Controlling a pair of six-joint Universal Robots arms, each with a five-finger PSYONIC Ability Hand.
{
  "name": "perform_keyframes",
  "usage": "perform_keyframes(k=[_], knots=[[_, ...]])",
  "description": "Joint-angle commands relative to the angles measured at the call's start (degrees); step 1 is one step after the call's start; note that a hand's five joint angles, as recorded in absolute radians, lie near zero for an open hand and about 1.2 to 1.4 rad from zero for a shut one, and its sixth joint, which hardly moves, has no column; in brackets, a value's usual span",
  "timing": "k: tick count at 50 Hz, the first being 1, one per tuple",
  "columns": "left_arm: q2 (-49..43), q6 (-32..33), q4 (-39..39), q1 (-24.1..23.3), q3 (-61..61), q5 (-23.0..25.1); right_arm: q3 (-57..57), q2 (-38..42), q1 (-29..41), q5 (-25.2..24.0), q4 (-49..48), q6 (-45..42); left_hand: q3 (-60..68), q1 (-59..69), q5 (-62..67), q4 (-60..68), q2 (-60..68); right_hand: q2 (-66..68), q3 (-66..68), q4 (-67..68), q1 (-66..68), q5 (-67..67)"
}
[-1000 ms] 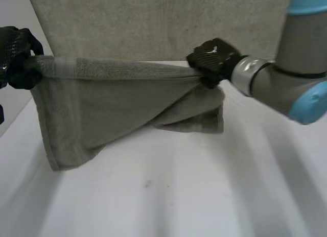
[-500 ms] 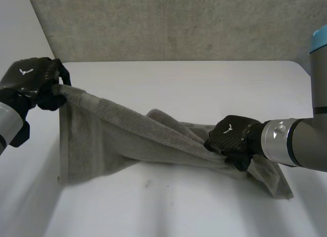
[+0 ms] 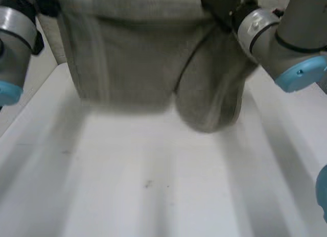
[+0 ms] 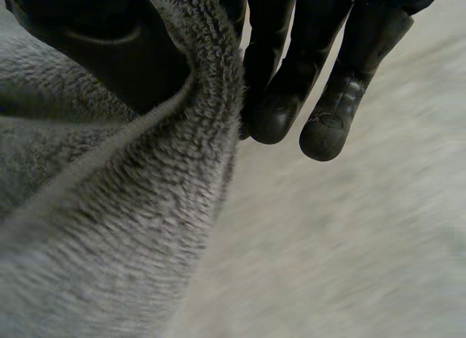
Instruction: Fold the towel.
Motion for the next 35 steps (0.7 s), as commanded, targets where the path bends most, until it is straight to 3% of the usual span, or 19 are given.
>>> perform_keyframes(k=[1,3,12,26,29,31,32,34,35], knots=[[4.93,-6.39,2.54,-0.01,-6.89,-0.91,10.86,-5.09,-0.12,-4.75,-0.67,0.87,10.24,10.88,10.99,10.18,10.15,4.78,3.45,2.89,3.33,2.36],[6.59,-6.3,2.81,0.08,-14.09,-0.21,17.01,-5.97,-0.13,-7.04,3.19,-0.01,10.24,10.88,10.99,10.18,10.15,4.78,3.45,2.89,3.33,2.36],[7.22,-5.86,5.0,1.04,-31.33,2.52,33.27,-5.27,-0.12,-7.66,8.84,-7.31,10.24,10.88,10.99,10.18,10.15,4.78,3.45,2.89,3.33,2.36],[6.52,3.72,5.88,6.4,-39.88,2.79,44.2,-1.4,-0.04,-7.84,3.21,0.25,10.24,10.88,10.99,10.18,10.15,4.78,3.45,2.89,3.33,2.36],[6.6,3.72,5.88,7.28,-40.15,2.96,45.43,-2.37,-0.3,-7.84,1.45,3.15,10.24,10.88,10.99,10.18,10.15,0.3,-1.03,-1.59,-1.15,-2.12],[6.86,3.81,5.8,7.28,-40.49,2.87,47.26,-4.2,-0.74,-7.93,-0.82,6.38,10.24,10.88,10.99,10.18,10.15,-14.41,-15.73,-16.29,-15.86,-16.82],[6.87,3.81,5.8,7.28,-40.5,2.87,47.27,-4.21,-0.74,-7.93,-0.83,6.4,10.24,10.88,10.99,10.18,10.15,-14.51,-15.83,-16.39,-15.96,-16.92],[8.0,3.72,5.36,7.37,-40.58,3.31,49.9,-5.96,-0.91,-7.93,-3.19,9.99,10.24,10.88,10.99,10.18,10.15,-40.96,-42.29,-42.85,-42.41,-43.38],[8.01,3.72,5.36,7.37,-40.58,3.31,49.91,-5.97,-0.92,-7.93,-3.2,10.0,10.24,10.88,10.99,10.18,10.15,-41.08,-42.41,-42.97,-42.53,-43.5]])
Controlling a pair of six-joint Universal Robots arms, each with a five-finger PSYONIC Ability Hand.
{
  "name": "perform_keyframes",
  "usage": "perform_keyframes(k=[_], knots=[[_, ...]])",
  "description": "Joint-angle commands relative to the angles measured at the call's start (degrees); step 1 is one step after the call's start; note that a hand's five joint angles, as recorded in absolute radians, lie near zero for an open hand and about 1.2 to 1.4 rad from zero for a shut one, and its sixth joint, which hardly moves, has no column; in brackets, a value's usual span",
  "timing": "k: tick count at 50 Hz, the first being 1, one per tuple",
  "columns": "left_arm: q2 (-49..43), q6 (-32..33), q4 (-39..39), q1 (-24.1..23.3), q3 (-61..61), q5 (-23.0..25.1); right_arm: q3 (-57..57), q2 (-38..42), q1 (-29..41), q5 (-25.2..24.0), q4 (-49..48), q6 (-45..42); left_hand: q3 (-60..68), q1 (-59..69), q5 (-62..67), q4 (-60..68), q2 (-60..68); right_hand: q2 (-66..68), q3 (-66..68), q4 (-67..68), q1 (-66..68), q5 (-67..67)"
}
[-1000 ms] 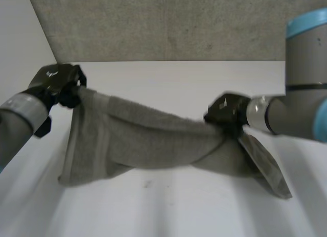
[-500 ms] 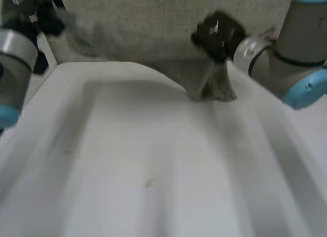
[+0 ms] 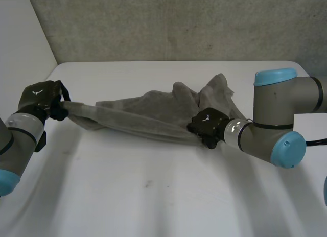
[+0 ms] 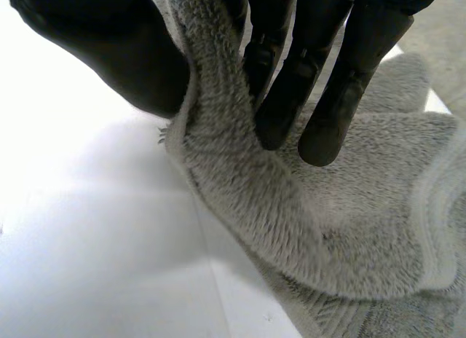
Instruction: Fold the towel.
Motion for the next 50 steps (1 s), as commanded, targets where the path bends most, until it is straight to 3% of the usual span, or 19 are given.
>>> perform_keyframes(k=[1,7,23,31,36,50], knots=[[2.11,-0.26,-0.61,0.43,-0.58,0.78,5.36,-4.37,-0.89,-0.06,-5.53,8.37,10.24,10.86,10.98,10.17,10.15,-38.23,-38.44,-38.38,-38.78,-38.25],[5.71,-0.17,-0.52,1.22,-2.16,1.57,10.73,-8.58,-3.26,-0.15,-10.53,13.65,10.24,10.86,10.98,10.17,10.15,-54.76,-54.98,-54.92,-55.31,-54.78],[12.49,0.09,-0.35,3.15,-2.52,1.57,12.15,-14.48,-11.88,-1.55,-10.72,15.5,10.24,10.86,10.98,10.17,10.15,-51.09,-51.3,-51.24,-51.63,-51.11],[12.23,0.09,-0.26,4.56,-2.6,1.66,5.29,-9.74,-13.99,-2.43,-3.16,11.02,10.24,10.86,10.98,10.17,10.15,-44.19,-44.4,-44.34,-44.74,-44.21],[11.53,0.0,-0.09,4.65,-2.87,1.66,-0.67,-3.69,-13.99,-3.75,3.77,3.13,10.24,10.86,10.98,10.17,10.15,-44.19,-44.4,-44.34,-44.74,-44.21],[9.94,0.0,0.09,4.56,-3.22,1.57,-7.63,4.68,-13.46,-3.84,4.75,0.74,10.24,10.86,10.98,10.17,10.15,-36.12,-36.33,-36.27,-36.66,-36.13]])
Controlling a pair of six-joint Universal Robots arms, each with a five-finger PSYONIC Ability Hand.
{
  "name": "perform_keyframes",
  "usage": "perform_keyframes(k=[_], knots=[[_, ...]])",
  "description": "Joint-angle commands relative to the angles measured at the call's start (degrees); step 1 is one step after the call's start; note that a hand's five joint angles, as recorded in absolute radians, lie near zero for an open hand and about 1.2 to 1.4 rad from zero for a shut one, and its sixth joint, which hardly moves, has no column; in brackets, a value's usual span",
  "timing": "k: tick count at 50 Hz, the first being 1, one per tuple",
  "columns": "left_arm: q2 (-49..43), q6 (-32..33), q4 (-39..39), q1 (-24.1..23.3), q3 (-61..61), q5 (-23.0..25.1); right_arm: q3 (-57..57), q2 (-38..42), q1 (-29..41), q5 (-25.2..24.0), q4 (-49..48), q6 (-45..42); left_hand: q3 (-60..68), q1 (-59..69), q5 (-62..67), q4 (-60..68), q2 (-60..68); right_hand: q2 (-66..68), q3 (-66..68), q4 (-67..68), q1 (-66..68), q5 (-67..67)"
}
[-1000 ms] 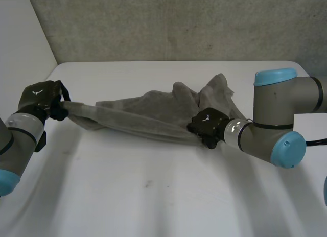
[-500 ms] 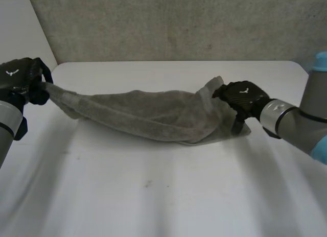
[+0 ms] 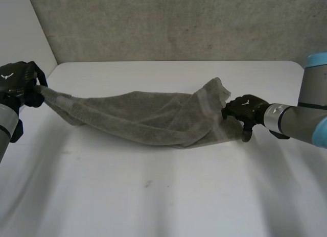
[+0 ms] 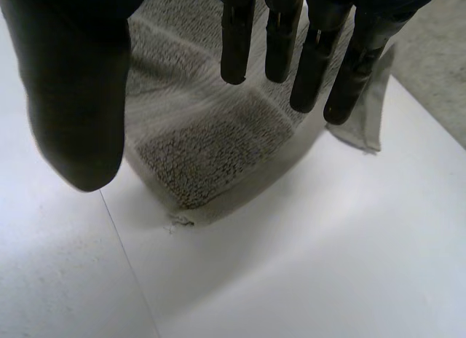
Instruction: Fold the towel.
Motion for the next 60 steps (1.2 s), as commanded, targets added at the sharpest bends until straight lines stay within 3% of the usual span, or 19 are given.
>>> perform_keyframes(k=[1,17,27,44,49,60], knots=[[-0.93,0.07,0.13,-0.06,-0.08,-0.03,-3.15,4.63,0.39,-0.1,-0.33,-0.74,10.24,10.85,10.98,10.17,10.15,8.96,7.75,7.06,7.44,6.24],[-1.81,0.07,0.22,-0.06,-0.08,-0.03,-4.83,8.06,0.48,0.34,-1.92,-1.0,10.24,10.85,10.98,10.17,10.15,13.18,11.98,11.29,11.67,10.47],[-1.9,-0.01,0.22,-0.06,-0.08,-0.03,-5.26,8.76,1.09,0.42,-7.01,-0.65,10.24,10.85,10.98,10.17,10.15,26.63,25.42,24.73,25.11,23.91],[-2.16,0.07,0.22,-0.06,-0.17,-0.03,-7.55,11.14,2.5,0.86,-7.45,-0.65,10.24,10.85,10.98,10.17,10.15,29.16,27.96,27.27,27.65,26.45],[-2.25,0.07,0.22,-0.06,-0.17,-0.03,-7.73,10.88,2.5,0.51,-7.37,-0.74,10.24,10.85,10.98,10.17,10.15,57.46,56.25,55.56,55.94,54.75],[-2.17,0.16,0.13,-0.15,0.01,0.05,-7.64,3.42,1.62,0.69,-7.02,0.23,10.24,10.85,10.98,10.17,10.15,57.53,56.33,55.64,56.02,54.82]])
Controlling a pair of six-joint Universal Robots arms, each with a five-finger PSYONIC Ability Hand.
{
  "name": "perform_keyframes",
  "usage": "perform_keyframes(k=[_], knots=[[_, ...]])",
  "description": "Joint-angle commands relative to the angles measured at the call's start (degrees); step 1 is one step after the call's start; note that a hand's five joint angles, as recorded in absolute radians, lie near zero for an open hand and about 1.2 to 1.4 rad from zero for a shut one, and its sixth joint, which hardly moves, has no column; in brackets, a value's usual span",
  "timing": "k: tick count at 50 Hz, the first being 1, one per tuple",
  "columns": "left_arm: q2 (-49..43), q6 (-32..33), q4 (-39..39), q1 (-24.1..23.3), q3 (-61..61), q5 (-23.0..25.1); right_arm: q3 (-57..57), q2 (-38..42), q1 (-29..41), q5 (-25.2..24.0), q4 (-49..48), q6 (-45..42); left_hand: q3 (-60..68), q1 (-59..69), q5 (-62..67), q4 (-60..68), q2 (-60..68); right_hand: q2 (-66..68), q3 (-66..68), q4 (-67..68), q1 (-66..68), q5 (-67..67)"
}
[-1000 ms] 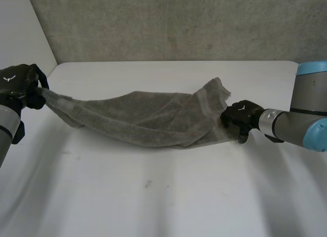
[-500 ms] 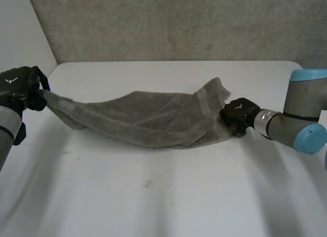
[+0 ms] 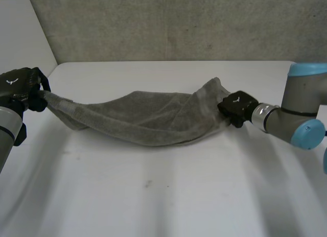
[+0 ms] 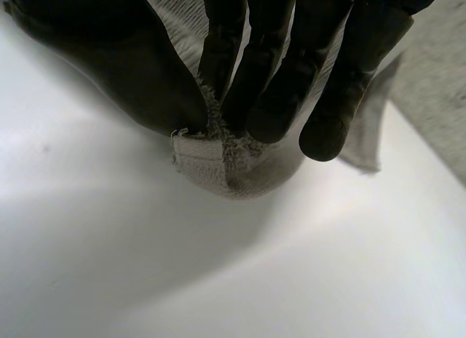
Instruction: Fold the towel.
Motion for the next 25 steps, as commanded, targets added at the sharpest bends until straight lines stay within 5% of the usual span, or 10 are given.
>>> perform_keyframes(k=[1,9,15,25], knots=[[0.09,0.11,-0.17,-0.09,0.23,0.05,0.4,-5.41,-0.73,0.2,0.31,0.41,10.24,10.85,10.98,10.17,10.15,4.2,3.44,2.98,3.84,3.63],[0.7,1.16,-1.84,-0.7,-0.03,0.05,4.18,-16.74,-5.03,0.29,3.65,-0.3,10.24,10.85,10.98,10.17,10.15,4.2,3.44,2.98,3.84,3.63],[2.2,9.05,-8.07,-1.32,-1.53,0.31,7.78,-27.12,-11.1,-1.03,18.16,-2.05,10.24,10.85,10.98,10.17,10.15,4.2,3.44,2.98,3.84,3.63],[9.57,17.86,-18.7,-3.52,-6.97,4.01,27.96,-44.58,-20.49,-6.91,37.3,-23.48,10.24,10.85,10.98,10.17,10.15,4.2,3.44,2.98,3.84,3.63]])
